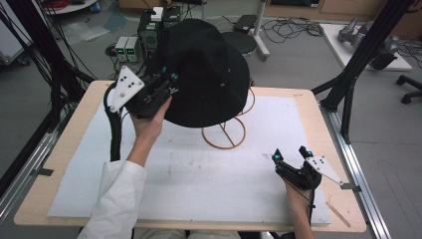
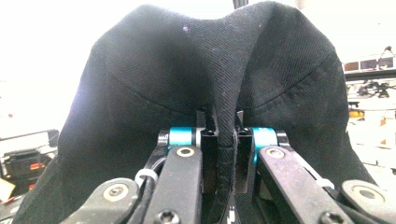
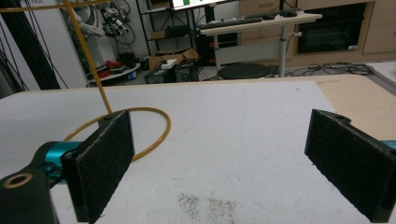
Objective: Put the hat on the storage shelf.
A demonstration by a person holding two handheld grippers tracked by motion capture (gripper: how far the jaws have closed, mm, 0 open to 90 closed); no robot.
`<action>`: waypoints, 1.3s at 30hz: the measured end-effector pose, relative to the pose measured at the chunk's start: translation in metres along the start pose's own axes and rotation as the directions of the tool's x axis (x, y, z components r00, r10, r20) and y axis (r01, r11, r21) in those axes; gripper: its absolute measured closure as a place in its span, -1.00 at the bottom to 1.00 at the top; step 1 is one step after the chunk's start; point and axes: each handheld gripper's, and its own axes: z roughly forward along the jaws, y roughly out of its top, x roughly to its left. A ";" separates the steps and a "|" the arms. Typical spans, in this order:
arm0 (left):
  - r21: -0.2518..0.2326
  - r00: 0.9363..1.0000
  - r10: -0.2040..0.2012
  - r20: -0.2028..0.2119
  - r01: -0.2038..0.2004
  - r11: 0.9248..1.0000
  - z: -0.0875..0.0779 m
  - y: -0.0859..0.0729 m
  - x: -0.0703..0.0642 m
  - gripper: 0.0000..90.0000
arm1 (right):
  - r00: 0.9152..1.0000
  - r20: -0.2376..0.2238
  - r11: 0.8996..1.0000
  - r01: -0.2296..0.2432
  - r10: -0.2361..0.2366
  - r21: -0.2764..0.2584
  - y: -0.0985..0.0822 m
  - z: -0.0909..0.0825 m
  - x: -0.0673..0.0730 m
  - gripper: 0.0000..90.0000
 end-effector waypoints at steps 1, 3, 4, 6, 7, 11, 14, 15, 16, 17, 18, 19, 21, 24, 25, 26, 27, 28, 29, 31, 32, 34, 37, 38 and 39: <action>0.004 1.000 -0.008 0.007 0.007 1.000 0.006 0.000 -0.003 0.91 | 1.000 0.001 1.000 0.000 0.000 -0.001 0.000 0.000 0.000 -0.84; 0.001 0.999 -0.037 0.026 0.037 0.999 0.016 -0.001 -0.007 0.91 | 1.000 0.000 1.000 0.000 0.000 0.000 0.000 0.000 0.000 -0.84; 0.005 0.999 -0.038 0.030 0.038 0.999 0.019 -0.001 -0.009 0.91 | 1.000 -0.002 1.000 0.000 0.000 -0.001 0.000 0.000 0.000 -0.84; 0.012 0.998 -0.043 0.044 0.043 0.999 0.031 -0.003 -0.014 0.91 | 1.000 -0.002 1.000 -0.009 0.009 0.002 0.000 0.001 0.000 -0.84; 0.016 0.998 -0.044 0.048 0.043 0.999 0.034 -0.004 -0.016 0.91 | 1.000 -0.003 1.000 -0.010 0.010 0.001 0.000 0.001 0.000 -0.84; 0.036 0.997 -0.053 0.062 0.051 0.998 0.054 -0.008 -0.022 0.91 | 1.000 -0.003 1.000 -0.011 0.011 -0.001 0.000 0.001 0.000 -0.84; 0.049 0.996 -0.061 0.069 0.058 0.997 0.065 -0.011 -0.024 0.91 | 1.000 -0.004 1.000 -0.014 0.014 0.003 0.000 0.001 -0.001 -0.84; 0.055 0.995 -0.063 0.072 0.059 0.997 0.068 -0.012 -0.025 0.91 | 1.000 -0.004 1.000 -0.014 0.014 0.002 0.000 0.001 -0.001 -0.84; 0.059 0.995 -0.069 0.073 0.064 0.996 0.071 -0.013 -0.025 0.91 | 1.000 -0.004 1.000 -0.015 0.015 0.001 0.000 0.001 -0.001 -0.84; 0.062 0.994 -0.075 0.074 0.070 0.996 0.074 -0.014 -0.027 0.91 | 1.000 -0.004 1.000 -0.016 0.016 0.000 0.000 0.001 -0.001 -0.84; 0.066 0.994 -0.078 0.077 0.073 0.995 0.076 -0.015 -0.027 0.91 | 1.000 -0.003 1.000 -0.016 0.016 0.000 0.000 0.001 -0.001 -0.84; 0.063 0.994 -0.084 0.077 0.079 0.995 0.078 -0.016 -0.029 0.91 | 1.000 -0.002 1.000 -0.016 0.016 0.000 0.000 0.001 -0.001 -0.84; 0.066 0.993 -0.090 0.081 0.084 0.994 0.080 -0.019 -0.032 0.91 | 1.000 0.003 1.000 -0.020 0.020 0.005 0.000 0.001 -0.002 -0.84; 0.086 0.994 -0.077 0.083 0.070 0.994 0.084 -0.024 -0.034 0.90 | 1.000 0.002 1.000 -0.017 0.017 0.005 0.000 0.001 -0.002 -0.84; 0.096 0.994 -0.073 0.083 0.065 0.993 0.085 -0.026 -0.034 0.90 | 1.000 0.002 1.000 -0.016 0.016 0.004 0.000 0.001 -0.003 -0.84; 0.105 0.994 -0.073 0.084 0.064 0.992 0.086 -0.027 -0.034 0.90 | 1.000 0.002 1.000 -0.016 0.016 0.004 0.000 0.001 -0.003 -0.84; 0.115 0.994 -0.075 0.085 0.065 0.991 0.086 -0.029 -0.034 0.90 | 1.000 0.001 1.000 -0.017 0.017 0.005 0.000 0.001 -0.003 -0.84; 0.122 0.993 -0.084 0.085 0.073 0.990 0.087 -0.031 -0.034 0.90 | 1.000 0.000 1.000 -0.021 0.021 0.006 0.000 0.001 -0.002 -0.84; 0.129 0.992 -0.090 0.085 0.079 0.989 0.087 -0.033 -0.033 0.90 | 1.000 0.002 1.000 -0.024 0.023 0.008 0.000 0.001 -0.002 -0.84; 0.142 0.992 -0.094 0.085 0.081 0.987 0.088 -0.039 -0.034 0.90 | 1.000 0.001 1.000 -0.023 0.023 0.007 0.000 0.001 -0.002 -0.84; 0.153 0.992 -0.094 0.085 0.080 0.985 0.088 -0.042 -0.034 0.90 | 1.000 -0.001 1.000 -0.022 0.022 0.006 0.000 0.001 -0.002 -0.84; 0.170 0.992 -0.097 0.081 0.082 0.982 0.088 -0.049 -0.033 0.90 | 1.000 -0.002 1.000 -0.023 0.023 0.009 0.000 0.001 -0.002 -0.84; 0.184 0.991 -0.115 0.074 0.100 0.978 0.087 -0.057 -0.032 0.90 | 1.000 -0.003 1.000 -0.022 0.022 0.010 0.000 0.001 -0.002 -0.84; 0.188 0.990 -0.118 0.072 0.103 0.977 0.087 -0.060 -0.031 0.90 | 1.000 -0.003 1.000 -0.022 0.022 0.010 0.000 0.001 -0.002 -0.84; 0.192 0.990 -0.122 0.070 0.107 0.976 0.086 -0.062 -0.031 0.90 | 1.000 -0.004 1.000 -0.023 0.023 0.009 0.000 0.001 -0.002 -0.84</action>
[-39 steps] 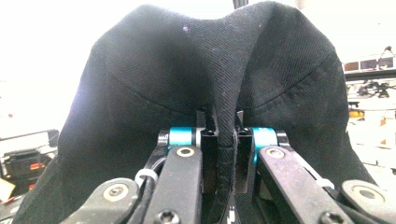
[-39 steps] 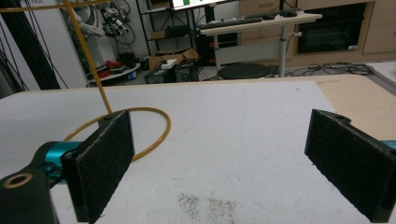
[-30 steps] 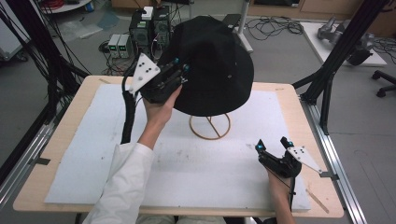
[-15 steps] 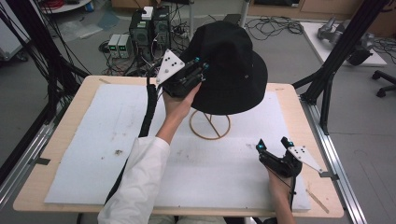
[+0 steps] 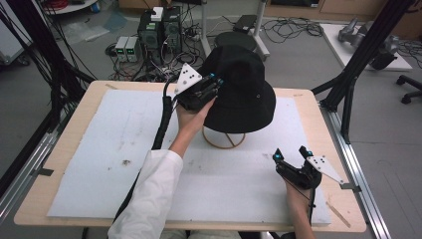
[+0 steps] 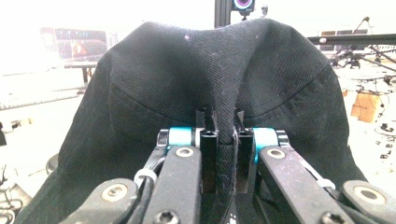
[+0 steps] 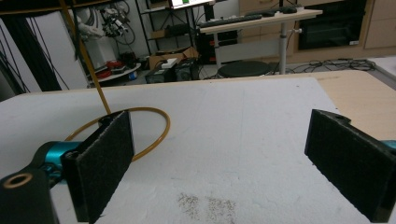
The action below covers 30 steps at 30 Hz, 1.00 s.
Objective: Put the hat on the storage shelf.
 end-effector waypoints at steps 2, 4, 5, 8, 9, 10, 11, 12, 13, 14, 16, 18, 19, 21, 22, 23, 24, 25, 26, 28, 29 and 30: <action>0.002 1.000 -0.007 -0.005 0.007 1.000 -0.001 -0.004 0.001 0.90 | 1.000 0.000 1.000 0.001 -0.001 0.001 0.000 0.000 0.000 -0.84; -0.003 1.000 -0.016 -0.005 0.016 1.000 -0.002 -0.007 0.002 0.90 | 1.000 -0.001 1.000 -0.001 0.001 0.000 0.000 0.000 0.000 -0.84; -0.004 1.000 -0.019 -0.008 0.019 1.000 -0.003 -0.009 0.003 0.90 | 1.000 -0.002 1.000 -0.001 0.001 0.000 0.000 0.000 0.000 -0.84; -0.002 1.000 -0.022 -0.010 0.022 1.000 -0.004 -0.010 0.004 0.90 | 1.000 -0.002 1.000 -0.002 0.002 0.000 0.000 0.000 0.000 -0.84; -0.001 1.000 -0.022 -0.011 0.022 1.000 -0.005 -0.010 0.004 0.90 | 1.000 -0.004 1.000 0.000 0.000 -0.001 0.000 0.000 0.000 -0.84; 0.000 1.000 -0.021 -0.011 0.021 1.000 -0.005 -0.010 0.004 0.90 | 1.000 -0.004 1.000 0.001 -0.001 -0.003 0.000 0.000 0.000 -0.84; 0.000 1.000 -0.021 -0.011 0.021 1.000 -0.005 -0.010 0.004 0.90 | 1.000 -0.002 1.000 0.001 -0.001 -0.003 0.000 0.000 0.000 -0.84; 0.001 1.000 -0.021 -0.010 0.021 1.000 -0.005 -0.010 0.004 0.90 | 1.000 -0.004 1.000 0.002 -0.002 -0.004 0.000 0.000 0.001 -0.84; 0.002 1.000 -0.020 -0.010 0.020 1.000 -0.005 -0.010 0.004 0.90 | 1.000 -0.004 1.000 0.003 -0.003 -0.003 0.000 0.000 0.001 -0.84; 0.001 1.000 -0.021 -0.011 0.021 1.000 -0.005 -0.010 0.004 0.90 | 1.000 -0.003 1.000 0.001 -0.001 -0.001 0.000 0.000 0.001 -0.84; 0.003 1.000 -0.020 -0.011 0.020 1.000 -0.005 -0.010 0.004 0.90 | 1.000 -0.004 1.000 0.004 -0.004 -0.004 0.000 0.000 0.001 -0.84; 0.003 1.000 -0.019 -0.009 0.019 1.000 -0.005 -0.010 0.004 0.89 | 1.000 -0.005 1.000 0.003 -0.003 -0.004 0.000 0.000 0.001 -0.84; 0.003 1.000 -0.022 -0.006 0.022 1.000 -0.005 -0.010 0.004 0.89 | 1.000 -0.005 1.000 0.002 -0.002 -0.004 0.000 0.000 0.001 -0.84; 0.005 1.000 -0.024 -0.004 0.024 1.000 -0.005 -0.009 0.005 0.89 | 1.000 -0.005 1.000 0.002 -0.002 -0.004 0.000 0.000 0.001 -0.84; 0.004 1.000 -0.027 -0.002 0.027 1.000 -0.005 -0.009 0.005 0.89 | 1.000 -0.004 1.000 0.004 -0.004 -0.005 0.000 0.000 0.000 -0.84; 0.008 0.999 -0.032 -0.001 0.032 0.999 -0.005 -0.009 0.006 0.88 | 1.000 -0.004 1.000 0.004 -0.004 -0.006 0.000 0.000 0.000 -0.84; 0.008 0.999 -0.038 -0.004 0.038 0.999 -0.005 -0.009 0.006 0.84 | 1.000 -0.004 1.000 0.003 -0.003 -0.005 0.000 0.000 0.001 -0.84; 0.009 0.999 -0.050 -0.007 0.050 0.999 -0.005 -0.009 0.007 0.75 | 1.000 -0.003 1.000 0.003 -0.003 -0.005 0.000 0.000 0.001 -0.84; 0.007 0.998 -0.063 -0.005 0.063 0.998 -0.005 -0.009 0.008 0.62 | 1.000 -0.003 1.000 0.002 -0.002 -0.005 0.000 -0.001 0.001 -0.84; 0.013 0.997 -0.076 -0.004 0.076 0.997 -0.005 -0.009 0.009 0.38 | 1.000 -0.003 1.000 0.000 -0.001 -0.004 0.000 -0.001 0.001 -0.84; 0.015 0.997 -0.076 -0.003 0.076 0.997 -0.005 -0.010 0.010 0.32 | 1.000 -0.003 1.000 0.001 -0.001 -0.005 0.000 -0.001 0.001 -0.84; 0.018 0.997 -0.074 -0.006 0.074 0.997 -0.006 -0.009 0.010 0.25 | 1.000 -0.003 1.000 0.002 -0.002 -0.006 0.000 -0.001 0.001 -0.84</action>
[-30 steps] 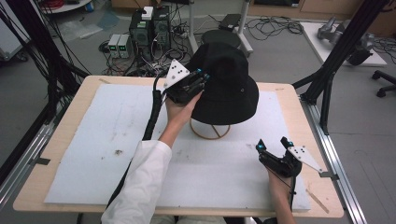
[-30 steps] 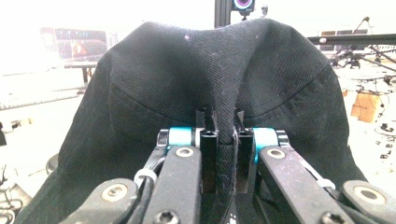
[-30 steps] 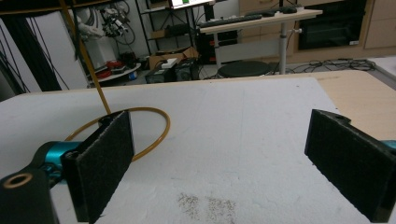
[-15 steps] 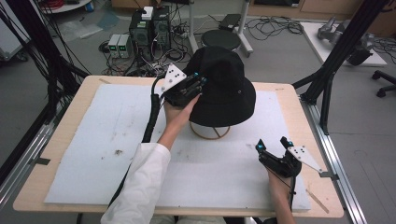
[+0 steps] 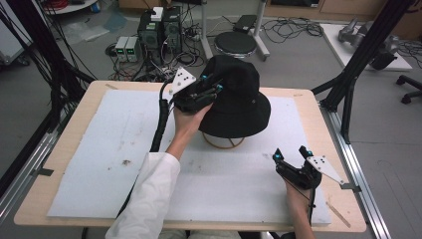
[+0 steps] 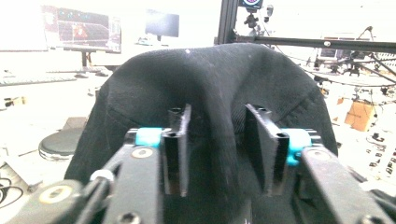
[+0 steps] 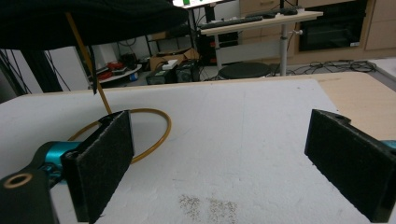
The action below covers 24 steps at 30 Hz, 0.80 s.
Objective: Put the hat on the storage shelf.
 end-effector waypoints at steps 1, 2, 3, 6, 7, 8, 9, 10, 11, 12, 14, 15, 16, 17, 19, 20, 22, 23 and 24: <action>-0.003 1.000 -0.002 -0.004 0.002 1.000 0.000 0.000 0.000 0.20 | 1.000 0.000 1.000 0.000 0.000 0.001 0.000 0.000 0.000 -0.84; -0.007 1.000 -0.004 -0.004 0.004 1.000 -0.001 0.001 0.001 0.16 | 1.000 0.000 1.000 -0.002 0.002 -0.003 0.000 0.000 0.000 -0.84; -0.012 1.000 -0.008 -0.009 0.008 1.000 -0.002 0.001 0.001 0.13 | 1.000 0.000 1.000 0.000 0.000 0.000 0.000 0.000 0.000 -0.84; -0.025 1.000 -0.009 -0.020 0.008 1.000 -0.005 0.002 0.002 0.06 | 1.000 0.001 1.000 0.000 0.000 0.001 0.000 0.000 0.000 -0.84; -0.029 1.000 -0.011 -0.023 0.010 1.000 -0.005 0.003 0.002 0.04 | 1.000 0.002 1.000 0.001 -0.001 0.000 0.000 0.000 0.000 -0.84; -0.029 1.000 -0.008 -0.028 0.008 1.000 -0.006 0.004 0.003 0.02 | 1.000 0.002 1.000 -0.001 0.001 -0.002 0.000 0.000 0.000 -0.84; -0.034 1.000 -0.012 -0.029 0.011 0.999 -0.008 0.004 0.003 0.01 | 1.000 0.002 1.000 -0.001 0.001 -0.003 0.000 0.000 0.000 -0.84; -0.035 1.000 -0.012 -0.027 0.011 0.999 -0.009 0.005 0.004 0.00 | 1.000 0.001 1.000 0.000 0.000 -0.001 0.000 0.000 0.000 -0.84; -0.036 0.999 -0.014 -0.029 0.013 0.999 -0.010 0.005 0.004 -0.03 | 1.000 0.001 1.000 0.001 -0.001 0.001 0.000 0.000 0.000 -0.84; -0.039 1.000 -0.014 -0.028 0.013 0.999 -0.011 0.005 0.004 -0.06 | 1.000 0.001 1.000 -0.002 0.002 0.004 0.000 0.000 0.000 -0.84; -0.037 0.999 -0.007 -0.032 0.006 0.999 -0.014 0.006 0.005 -0.11 | 1.000 0.001 1.000 0.000 0.000 0.001 0.000 0.000 0.000 -0.84; -0.038 0.999 -0.005 -0.033 0.004 0.999 -0.017 0.006 0.005 -0.14 | 1.000 0.001 1.000 0.000 0.000 0.002 0.000 0.000 0.000 -0.84; -0.042 0.999 -0.004 -0.034 0.002 0.999 -0.020 0.006 0.006 -0.16 | 1.000 0.000 1.000 0.001 -0.001 0.001 0.000 0.000 0.001 -0.84; -0.044 0.999 -0.006 -0.036 0.004 0.999 -0.023 0.006 0.007 -0.17 | 1.000 0.001 1.000 0.003 -0.003 0.000 0.000 0.000 0.000 -0.84; -0.056 0.999 -0.046 -0.028 0.044 0.997 -0.029 0.008 0.010 -0.20 | 1.000 0.002 1.000 0.003 -0.003 -0.001 0.000 0.000 0.001 -0.84; -0.062 0.998 -0.063 -0.023 0.062 0.996 -0.032 0.009 0.011 -0.22 | 1.000 0.002 1.000 0.005 -0.005 0.001 0.000 0.000 0.001 -0.84; -0.079 0.997 -0.069 -0.038 0.065 0.995 -0.038 0.012 0.011 -0.28 | 1.000 0.003 1.000 0.009 -0.009 0.000 0.000 0.000 0.001 -0.84; -0.087 0.997 -0.058 -0.052 0.053 0.995 -0.041 0.013 0.011 -0.31 | 1.000 0.004 1.000 0.008 -0.008 -0.001 0.000 0.000 0.001 -0.84; -0.096 0.997 -0.047 -0.063 0.041 0.995 -0.044 0.015 0.010 -0.34 | 1.000 0.004 1.000 0.008 -0.008 0.001 0.000 0.000 0.001 -0.84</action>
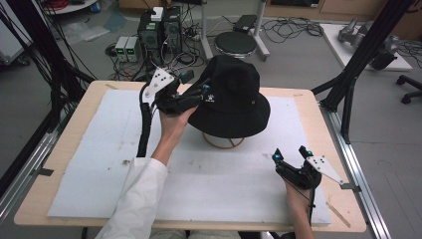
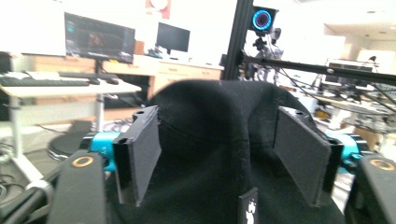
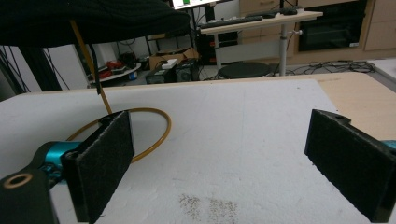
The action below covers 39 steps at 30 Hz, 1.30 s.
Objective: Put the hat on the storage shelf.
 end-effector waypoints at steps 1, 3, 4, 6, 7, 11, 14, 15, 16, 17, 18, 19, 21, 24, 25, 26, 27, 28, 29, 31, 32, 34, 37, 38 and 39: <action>-0.008 1.000 0.010 -0.011 -0.010 1.000 -0.003 0.002 0.000 -0.37 | 1.000 0.000 1.000 0.002 -0.002 0.000 0.000 0.000 0.000 -0.84; -0.025 1.000 0.015 -0.027 -0.015 1.000 -0.009 0.005 0.001 -0.41 | 1.000 0.002 1.000 0.003 -0.003 -0.001 0.000 0.000 0.000 -0.84; -0.032 0.999 0.016 -0.030 -0.017 0.999 -0.013 0.006 0.002 -0.43 | 1.000 0.002 1.000 0.004 -0.004 0.000 0.000 0.000 0.000 -0.84; -0.046 0.999 0.011 -0.038 -0.013 0.999 -0.021 0.008 0.004 -0.43 | 1.000 0.002 1.000 0.001 -0.001 0.002 0.000 0.000 0.001 -0.84; -0.059 0.999 0.015 -0.047 -0.018 0.998 -0.026 0.008 0.005 -0.43 | 1.000 0.002 1.000 0.003 -0.003 0.000 0.000 0.000 0.000 -0.84; -0.074 0.996 0.030 -0.089 -0.037 0.997 -0.040 0.007 0.011 -0.43 | 1.000 0.003 1.000 0.005 -0.005 0.002 0.000 0.000 0.000 -0.84; -0.085 0.993 0.011 -0.115 -0.021 0.996 -0.052 0.005 0.018 -0.43 | 1.000 0.001 1.000 0.007 -0.007 0.003 0.000 0.000 0.001 -0.84; -0.091 0.993 0.001 -0.116 -0.012 0.996 -0.054 0.005 0.020 -0.43 | 1.000 0.003 1.000 0.007 -0.007 0.004 0.000 0.000 0.001 -0.84; -0.097 0.993 -0.004 -0.117 -0.008 0.995 -0.058 0.006 0.023 -0.43 | 1.000 0.003 1.000 0.007 -0.007 0.003 0.000 0.000 0.001 -0.84; -0.103 0.993 -0.004 -0.121 -0.008 0.995 -0.062 0.007 0.025 -0.44 | 1.000 0.005 1.000 0.006 -0.006 0.004 0.000 0.000 0.001 -0.84; -0.110 0.992 -0.002 -0.130 -0.012 0.994 -0.066 0.008 0.027 -0.44 | 1.000 0.005 1.000 0.003 -0.003 0.005 0.000 0.000 0.002 -0.84; -0.116 0.990 0.000 -0.140 -0.017 0.993 -0.069 0.009 0.029 -0.44 | 1.000 0.005 1.000 0.001 -0.001 0.005 0.000 -0.001 0.002 -0.84; -0.120 0.988 0.007 -0.157 -0.026 0.992 -0.077 0.011 0.032 -0.44 | 1.000 0.008 1.000 0.008 -0.008 0.002 0.000 -0.001 0.002 -0.84; -0.122 0.982 0.013 -0.191 -0.037 0.992 -0.088 0.011 0.038 -0.45 | 1.000 0.008 1.000 0.002 -0.003 0.007 0.000 -0.001 0.002 -0.84; -0.124 0.980 0.009 -0.200 -0.035 0.992 -0.092 0.010 0.039 -0.46 | 1.000 0.009 1.000 0.002 -0.002 0.007 0.000 -0.001 0.002 -0.84; -0.126 0.978 0.008 -0.209 -0.035 0.991 -0.096 0.008 0.041 -0.46 | 1.000 0.011 1.000 0.002 -0.002 0.006 0.000 -0.001 0.002 -0.84; -0.128 0.977 0.009 -0.213 -0.037 0.991 -0.099 0.006 0.042 -0.47 | 1.000 0.011 1.000 0.005 -0.005 0.006 0.000 -0.001 0.002 -0.84; -0.126 0.975 0.013 -0.224 -0.043 0.991 -0.102 0.003 0.043 -0.48 | 1.000 0.012 1.000 0.007 -0.007 0.004 0.000 -0.001 0.002 -0.84; -0.124 0.972 0.019 -0.235 -0.049 0.991 -0.106 0.001 0.044 -0.48 | 1.000 0.013 1.000 0.006 -0.006 0.002 0.000 -0.001 0.003 -0.84; -0.130 0.966 0.019 -0.258 -0.055 0.990 -0.113 -0.003 0.046 -0.48 | 1.000 0.011 1.000 0.009 -0.009 0.004 0.000 -0.002 0.003 -0.84; -0.134 0.963 0.017 -0.269 -0.055 0.989 -0.116 -0.005 0.048 -0.48 | 1.000 0.012 1.000 0.009 -0.009 0.004 0.000 -0.002 0.003 -0.84; -0.132 0.958 0.013 -0.287 -0.053 0.990 -0.123 -0.009 0.051 -0.48 | 1.000 0.013 1.000 0.010 -0.010 0.005 0.000 -0.002 0.003 -0.84; -0.123 0.952 0.023 -0.305 -0.063 0.990 -0.132 -0.013 0.057 -0.49 | 1.000 0.014 1.000 0.010 -0.010 0.004 0.000 -0.002 0.003 -0.84; -0.116 0.951 0.033 -0.308 -0.072 0.991 -0.134 -0.014 0.057 -0.49 | 1.000 0.014 1.000 0.011 -0.012 0.004 0.000 -0.002 0.003 -0.84; -0.105 0.947 0.053 -0.316 -0.090 0.990 -0.137 -0.015 0.058 -0.49 | 1.000 0.014 1.000 0.011 -0.011 0.003 0.000 -0.002 0.003 -0.84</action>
